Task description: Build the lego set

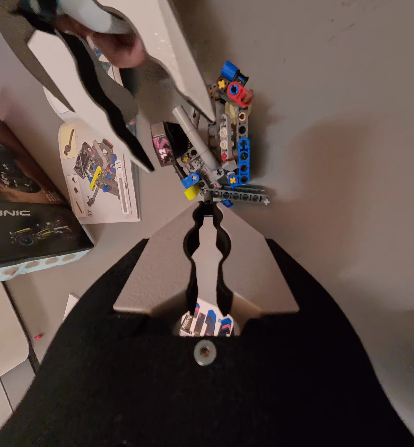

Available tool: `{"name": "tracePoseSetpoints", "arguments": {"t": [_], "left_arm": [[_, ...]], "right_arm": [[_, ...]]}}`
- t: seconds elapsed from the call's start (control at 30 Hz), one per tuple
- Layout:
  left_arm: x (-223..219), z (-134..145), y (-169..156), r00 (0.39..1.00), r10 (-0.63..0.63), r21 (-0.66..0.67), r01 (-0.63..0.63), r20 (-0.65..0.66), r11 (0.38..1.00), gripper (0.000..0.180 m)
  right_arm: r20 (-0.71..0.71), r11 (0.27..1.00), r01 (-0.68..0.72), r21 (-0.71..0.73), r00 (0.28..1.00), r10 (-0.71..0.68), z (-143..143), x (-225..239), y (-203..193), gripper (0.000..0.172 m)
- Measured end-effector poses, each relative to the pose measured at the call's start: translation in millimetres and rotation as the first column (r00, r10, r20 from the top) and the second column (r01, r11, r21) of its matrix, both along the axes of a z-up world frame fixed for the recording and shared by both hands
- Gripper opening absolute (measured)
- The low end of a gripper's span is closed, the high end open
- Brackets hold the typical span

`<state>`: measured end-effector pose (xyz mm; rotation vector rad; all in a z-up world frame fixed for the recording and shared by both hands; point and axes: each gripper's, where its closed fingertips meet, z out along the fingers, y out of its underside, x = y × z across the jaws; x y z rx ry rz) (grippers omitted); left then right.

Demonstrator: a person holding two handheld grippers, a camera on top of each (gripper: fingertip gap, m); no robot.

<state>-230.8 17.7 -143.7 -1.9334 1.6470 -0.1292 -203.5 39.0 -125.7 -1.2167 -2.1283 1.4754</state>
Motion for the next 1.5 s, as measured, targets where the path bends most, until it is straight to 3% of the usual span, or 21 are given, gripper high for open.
{"name": "tracePoseSetpoints", "arguments": {"t": [0.2,0.43,0.53,0.8,0.9,1.03,1.1,1.3,1.5], "left_arm": [[0,-1,2,1.000,0.016,-0.019,-0.016,-0.021,1.000,0.003],[-1,-1,1,0.991,0.025,-0.063,-0.033,-0.130,0.997,0.003],[-1,-1,1,0.987,0.120,-0.171,-0.137,-0.107,0.976,0.003],[-2,0,0,0.915,0.392,-0.527,-0.287,0.098,0.800,0.004],[-1,1,0,0.878,0.467,-0.595,-0.323,0.101,0.736,0.004],[5,8,2,0.802,0.592,-0.703,-0.374,0.083,0.605,0.003],[5,3,-2,0.805,0.592,-0.720,-0.404,0.012,0.564,0.003],[-10,4,-2,0.843,0.525,-0.584,-0.486,-0.118,0.650,0.003],[-6,3,-3,0.882,0.451,-0.530,-0.450,-0.137,0.719,0.003]], "right_arm": [[0.030,0.995,-0.058,-0.076,0.998,0.060,-9,-4,-20,0.039],[-0.001,0.993,-0.045,-0.105,0.999,0.045,-8,-6,-22,0.036],[-0.008,0.993,-0.035,-0.108,0.999,0.035,-8,-7,-22,0.035],[-0.023,0.996,-0.004,-0.087,1.000,0.002,-8,-10,-22,0.035],[-0.025,0.996,-0.002,-0.084,1.000,0.000,-8,-9,-22,0.035],[-0.029,0.997,0.001,-0.077,1.000,-0.003,-8,-10,-22,0.035],[-0.031,0.997,0.007,-0.072,0.999,-0.009,-9,-12,-23,0.035],[-0.052,0.998,0.011,-0.068,0.999,-0.014,-6,-12,-23,0.034],[-0.050,0.998,0.007,-0.068,0.999,-0.010,-7,-12,-23,0.034]]}}
